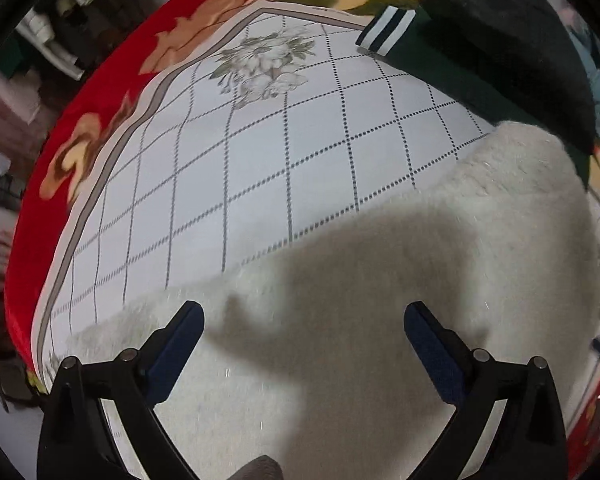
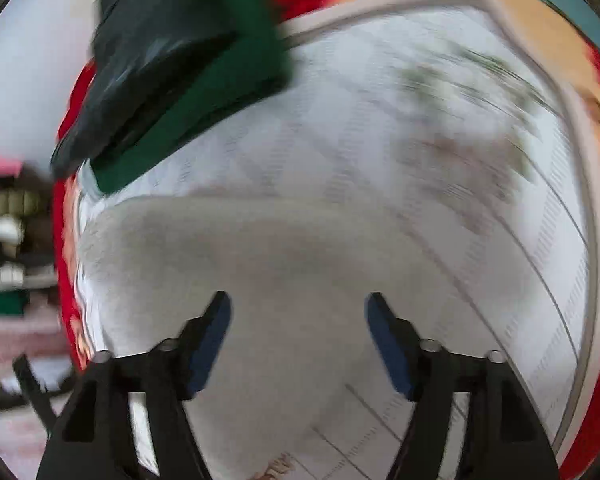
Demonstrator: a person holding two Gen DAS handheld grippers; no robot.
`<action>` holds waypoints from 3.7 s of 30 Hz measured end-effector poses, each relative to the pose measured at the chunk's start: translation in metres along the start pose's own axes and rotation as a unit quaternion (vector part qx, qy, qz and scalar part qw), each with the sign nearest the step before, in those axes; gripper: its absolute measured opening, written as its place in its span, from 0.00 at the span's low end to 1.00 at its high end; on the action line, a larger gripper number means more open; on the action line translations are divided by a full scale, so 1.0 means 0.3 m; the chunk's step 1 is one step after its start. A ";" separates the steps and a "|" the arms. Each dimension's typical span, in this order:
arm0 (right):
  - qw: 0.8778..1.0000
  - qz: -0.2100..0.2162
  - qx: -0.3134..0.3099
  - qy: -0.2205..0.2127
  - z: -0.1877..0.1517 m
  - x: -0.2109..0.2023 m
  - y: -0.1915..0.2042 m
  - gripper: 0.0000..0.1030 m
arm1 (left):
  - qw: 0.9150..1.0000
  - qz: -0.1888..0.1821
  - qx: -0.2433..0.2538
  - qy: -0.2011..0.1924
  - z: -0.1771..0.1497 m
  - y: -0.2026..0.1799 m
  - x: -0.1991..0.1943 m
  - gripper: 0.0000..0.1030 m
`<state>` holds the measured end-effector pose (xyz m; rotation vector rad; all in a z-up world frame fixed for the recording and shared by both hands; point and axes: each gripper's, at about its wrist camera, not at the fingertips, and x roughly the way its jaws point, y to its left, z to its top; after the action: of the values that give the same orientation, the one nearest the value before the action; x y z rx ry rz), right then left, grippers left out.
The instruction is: Fold large clothes
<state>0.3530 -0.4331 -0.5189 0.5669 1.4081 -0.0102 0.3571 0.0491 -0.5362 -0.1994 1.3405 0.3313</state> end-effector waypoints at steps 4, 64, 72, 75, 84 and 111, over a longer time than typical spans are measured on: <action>0.989 0.105 0.092 0.039 -0.033 0.165 -0.150 0.77 | 1.000 0.004 -0.005 0.009 -0.044 -0.036 -0.006 1.00; 0.907 0.129 -0.396 -0.069 -0.551 -0.178 0.739 0.19 | 0.972 -0.218 -0.089 0.014 -0.101 0.121 0.075 0.99; 0.773 0.072 -0.624 -0.092 -1.066 -0.155 1.017 0.18 | 0.958 -0.153 -0.241 -0.034 -0.457 0.754 -0.225 0.99; 0.710 0.070 -0.697 -0.074 -1.311 -0.072 1.056 0.19 | 0.953 -0.117 -0.277 -0.044 -0.596 0.950 -0.320 0.99; 0.615 0.025 -0.788 0.032 -1.735 0.215 0.965 0.52 | 0.948 -0.103 -0.288 -0.084 -0.663 1.105 -0.448 0.99; 0.839 0.228 -0.324 0.373 -0.823 0.652 0.761 0.96 | 0.971 -0.019 -0.237 -0.017 -0.806 0.804 -0.186 1.00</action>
<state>0.2375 -0.0786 -0.6297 0.3152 1.8489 1.1452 0.0406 0.1887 -0.5238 -0.6143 1.2057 0.6184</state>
